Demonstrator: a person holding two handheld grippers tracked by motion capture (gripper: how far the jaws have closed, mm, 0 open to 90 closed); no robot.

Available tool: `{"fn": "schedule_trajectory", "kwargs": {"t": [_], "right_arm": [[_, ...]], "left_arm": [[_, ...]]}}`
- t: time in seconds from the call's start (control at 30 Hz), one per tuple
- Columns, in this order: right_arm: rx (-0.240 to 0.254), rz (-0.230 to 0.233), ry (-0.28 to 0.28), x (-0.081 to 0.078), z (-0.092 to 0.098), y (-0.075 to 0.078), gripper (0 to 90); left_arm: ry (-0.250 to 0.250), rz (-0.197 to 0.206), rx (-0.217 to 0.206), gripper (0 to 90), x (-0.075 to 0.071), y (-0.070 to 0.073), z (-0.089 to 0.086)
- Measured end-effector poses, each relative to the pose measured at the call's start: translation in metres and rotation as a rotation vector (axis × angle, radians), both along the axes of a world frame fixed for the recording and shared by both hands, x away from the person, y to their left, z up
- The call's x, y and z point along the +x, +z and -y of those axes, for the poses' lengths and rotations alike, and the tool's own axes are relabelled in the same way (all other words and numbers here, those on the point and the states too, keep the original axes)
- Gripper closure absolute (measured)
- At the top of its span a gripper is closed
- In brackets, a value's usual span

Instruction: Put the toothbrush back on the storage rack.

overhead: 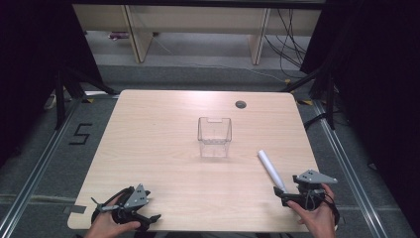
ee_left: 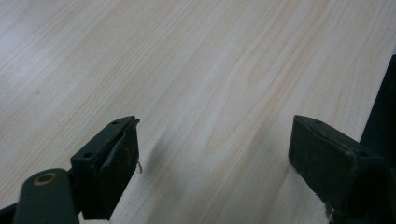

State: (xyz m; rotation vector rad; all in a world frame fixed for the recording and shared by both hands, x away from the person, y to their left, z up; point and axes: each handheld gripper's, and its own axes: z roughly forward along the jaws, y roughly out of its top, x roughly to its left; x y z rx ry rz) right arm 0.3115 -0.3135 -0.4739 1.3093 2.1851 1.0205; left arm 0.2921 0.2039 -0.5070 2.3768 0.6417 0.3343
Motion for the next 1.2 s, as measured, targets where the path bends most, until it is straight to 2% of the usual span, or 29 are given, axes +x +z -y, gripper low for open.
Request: {"fn": "schedule_trajectory", "kwargs": {"t": [0.07,0.13,0.23,0.27,0.47,0.5,0.53,0.6,0.63,0.67,0.7,0.73,0.8,0.83,0.87,0.9,0.93,0.97,1.1,1.13,1.2], "right_arm": [[-0.02,0.013,-0.019,0.001,0.001,-0.001,16.3],[0.01,-0.002,-0.018,0.001,0.0,-0.001,16.9],[-0.018,0.015,-0.021,0.0,0.002,0.001,18.3],[-0.008,0.005,-0.016,0.0,0.002,0.001,19.4],[-0.008,0.019,0.005,0.0,0.002,0.002,27.3],[0.012,0.012,0.003,0.0,0.001,0.002,28.6],[0.034,-0.01,-0.008,-0.003,-0.002,0.003,30.9],[-0.009,0.022,0.04,-0.001,0.001,0.003,39.3],[-0.01,0.018,0.049,-0.001,0.0,0.003,41.3],[0.014,-0.012,0.041,-0.003,-0.003,0.003,46.4],[0.009,-0.021,0.056,-0.004,-0.003,0.004,50.0],[-0.015,0.007,0.083,-0.003,-0.002,0.004,53.5],[-0.022,0.008,0.092,-0.004,-0.003,0.005,62.5],[-0.008,-0.031,0.082,-0.005,-0.005,0.004,65.3],[-0.037,-0.013,0.104,-0.004,-0.004,0.003,68.6],[-0.027,-0.044,0.111,-0.004,-0.005,0.002,72.1],[-0.03,-0.065,0.092,-0.006,-0.007,0.001,75.3],[-0.063,-0.04,0.137,-0.002,-0.005,-0.001,77.4],[-0.095,-0.069,0.136,-0.002,-0.005,-0.004,83.5],[-0.085,-0.096,0.115,-0.004,-0.007,-0.005,84.5],[-0.108,-0.086,0.136,-0.002,-0.005,-0.007,86.5]], "left_arm": [[0.002,0.002,0.0,15.7,0.0,0.0,0.0],[0.002,0.002,0.0,15.7,0.0,0.0,0.0],[0.002,0.002,0.0,15.7,0.0,0.0,0.0],[0.0,0.003,0.003,15.7,0.0,0.0,0.0],[0.003,0.007,-0.01,15.8,-0.001,-0.001,0.0],[0.003,0.007,-0.01,15.7,0.0,-0.001,0.0],[0.005,0.008,-0.01,15.7,-0.001,-0.001,0.0],[0.003,0.001,-0.001,15.7,0.0,0.0,0.0],[0.0,0.003,0.002,15.7,0.0,0.0,0.0],[0.004,0.002,0.0,15.7,0.0,0.0,0.0],[0.002,0.003,0.001,15.7,0.0,0.0,0.0],[0.002,0.002,-0.002,15.7,0.0,0.0,0.001],[0.002,0.001,0.0,15.7,0.0,0.0,0.0],[0.003,0.0,0.0,15.7,0.0,0.0,0.0],[0.002,-0.002,-0.001,15.8,0.0,0.0,0.0],[0.002,-0.001,0.0,15.7,0.0,0.0,0.0],[0.004,0.002,-0.001,15.8,0.0,-0.001,0.0],[0.0,0.002,-0.001,15.8,0.0,0.0,0.0],[0.002,0.001,0.002,15.8,0.0,0.0,0.001],[0.001,-0.003,-0.001,15.8,0.0,0.0,0.001],[0.001,-0.002,0.0,15.8,0.0,0.0,0.0]]}}
